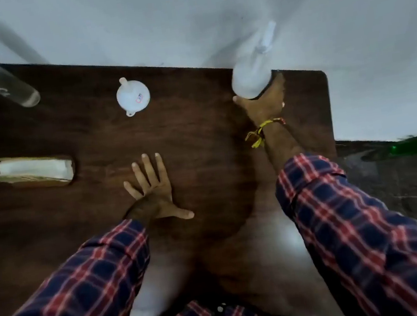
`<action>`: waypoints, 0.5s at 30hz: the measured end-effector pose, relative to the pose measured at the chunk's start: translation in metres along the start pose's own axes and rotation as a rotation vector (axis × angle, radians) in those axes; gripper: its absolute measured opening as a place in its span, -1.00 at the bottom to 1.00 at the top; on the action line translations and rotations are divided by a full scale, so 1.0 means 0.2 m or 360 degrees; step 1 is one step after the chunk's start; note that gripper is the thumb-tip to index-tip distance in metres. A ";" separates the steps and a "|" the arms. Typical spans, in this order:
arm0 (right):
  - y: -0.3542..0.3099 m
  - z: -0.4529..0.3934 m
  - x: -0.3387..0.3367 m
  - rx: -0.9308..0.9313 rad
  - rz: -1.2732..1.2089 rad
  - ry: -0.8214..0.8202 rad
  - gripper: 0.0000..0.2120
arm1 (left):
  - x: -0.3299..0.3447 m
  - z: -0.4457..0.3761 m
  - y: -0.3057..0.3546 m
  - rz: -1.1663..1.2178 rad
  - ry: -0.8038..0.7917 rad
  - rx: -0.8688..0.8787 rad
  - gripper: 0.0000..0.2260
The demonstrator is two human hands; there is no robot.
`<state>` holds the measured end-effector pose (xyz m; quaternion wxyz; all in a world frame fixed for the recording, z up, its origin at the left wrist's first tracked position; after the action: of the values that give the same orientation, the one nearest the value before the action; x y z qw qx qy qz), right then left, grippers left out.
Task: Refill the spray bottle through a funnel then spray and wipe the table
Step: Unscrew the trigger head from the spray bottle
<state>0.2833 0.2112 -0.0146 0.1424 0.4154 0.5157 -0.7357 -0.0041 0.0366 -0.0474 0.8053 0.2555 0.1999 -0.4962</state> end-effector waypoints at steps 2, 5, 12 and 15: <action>-0.04 -0.06 0.01 -0.0005 -0.0026 0.0020 0.19 | -0.01 -0.02 0.00 0.0059 -0.0020 0.0032 0.54; -0.05 -0.15 0.05 -0.0075 -0.0049 -0.0009 0.10 | 0.01 -0.03 -0.01 0.0069 -0.0050 0.0058 0.52; 0.00 0.29 -0.03 -0.0209 -0.0121 0.0038 -0.11 | 0.03 -0.03 -0.02 0.0070 -0.0053 0.0059 0.51; 0.07 0.66 -0.06 -0.0127 -0.0129 -0.0019 -0.10 | 0.01 -0.01 -0.01 0.0124 -0.0011 0.0118 0.52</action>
<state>0.2389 0.0876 0.0028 0.1320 0.3837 0.5602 -0.7222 -0.0063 0.0356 -0.0501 0.8147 0.2911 0.1683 -0.4724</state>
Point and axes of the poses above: each hand's wrist, its own z-axis away from the middle knuckle, its own x-axis out of the palm, y = z × x, the point moved 6 cm from there along -z, towards the middle knuckle, and after that the axes turned 12 degrees about z, right-handed, at the moved point
